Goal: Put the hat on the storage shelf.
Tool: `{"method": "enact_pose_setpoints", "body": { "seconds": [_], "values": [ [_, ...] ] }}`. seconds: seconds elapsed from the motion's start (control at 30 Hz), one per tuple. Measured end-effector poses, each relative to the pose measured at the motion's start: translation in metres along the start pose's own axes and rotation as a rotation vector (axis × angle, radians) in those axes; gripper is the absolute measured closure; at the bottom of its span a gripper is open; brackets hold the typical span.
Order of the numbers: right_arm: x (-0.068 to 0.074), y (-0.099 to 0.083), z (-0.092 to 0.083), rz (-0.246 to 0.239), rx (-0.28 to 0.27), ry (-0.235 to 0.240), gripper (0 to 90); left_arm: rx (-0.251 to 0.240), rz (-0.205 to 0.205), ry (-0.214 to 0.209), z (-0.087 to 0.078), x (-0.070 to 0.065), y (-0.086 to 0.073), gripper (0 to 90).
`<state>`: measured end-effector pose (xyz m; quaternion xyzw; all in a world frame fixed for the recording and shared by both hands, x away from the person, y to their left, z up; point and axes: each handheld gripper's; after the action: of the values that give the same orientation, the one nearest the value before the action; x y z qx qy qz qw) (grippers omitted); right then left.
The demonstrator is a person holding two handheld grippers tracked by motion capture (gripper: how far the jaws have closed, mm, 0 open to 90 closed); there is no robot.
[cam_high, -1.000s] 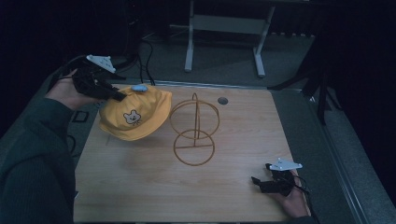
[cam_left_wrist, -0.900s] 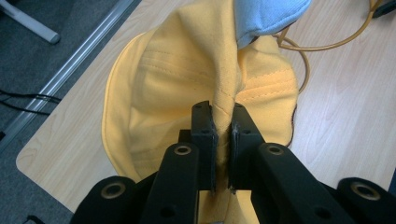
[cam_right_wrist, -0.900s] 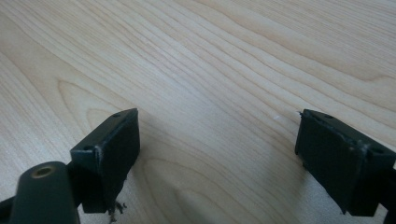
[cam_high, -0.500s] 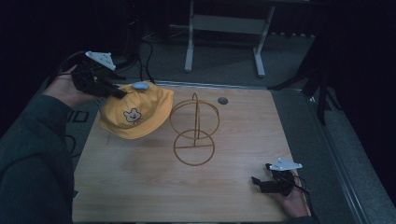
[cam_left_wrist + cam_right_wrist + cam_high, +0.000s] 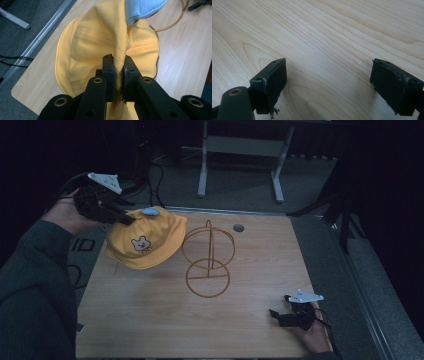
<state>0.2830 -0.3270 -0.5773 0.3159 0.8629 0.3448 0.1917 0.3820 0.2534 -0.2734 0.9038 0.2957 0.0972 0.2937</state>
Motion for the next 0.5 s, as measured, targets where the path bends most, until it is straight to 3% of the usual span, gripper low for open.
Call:
{"method": "enact_pose_setpoints", "body": {
  "seconds": [0.5],
  "values": [
    [0.0,0.0,0.0,0.001,0.0,0.0,13.8,-0.031,0.026,-0.008,-0.011,-0.008,0.01,83.5]
  ]
}}
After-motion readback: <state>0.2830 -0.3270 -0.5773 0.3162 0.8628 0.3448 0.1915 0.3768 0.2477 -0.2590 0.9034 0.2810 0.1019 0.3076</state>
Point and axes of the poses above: each handheld gripper's, and its own axes: z roughly forward along the jaws, y roughly out of its top, x roughly to its left, and after that the axes turned 9 degrees about -z, right-handed
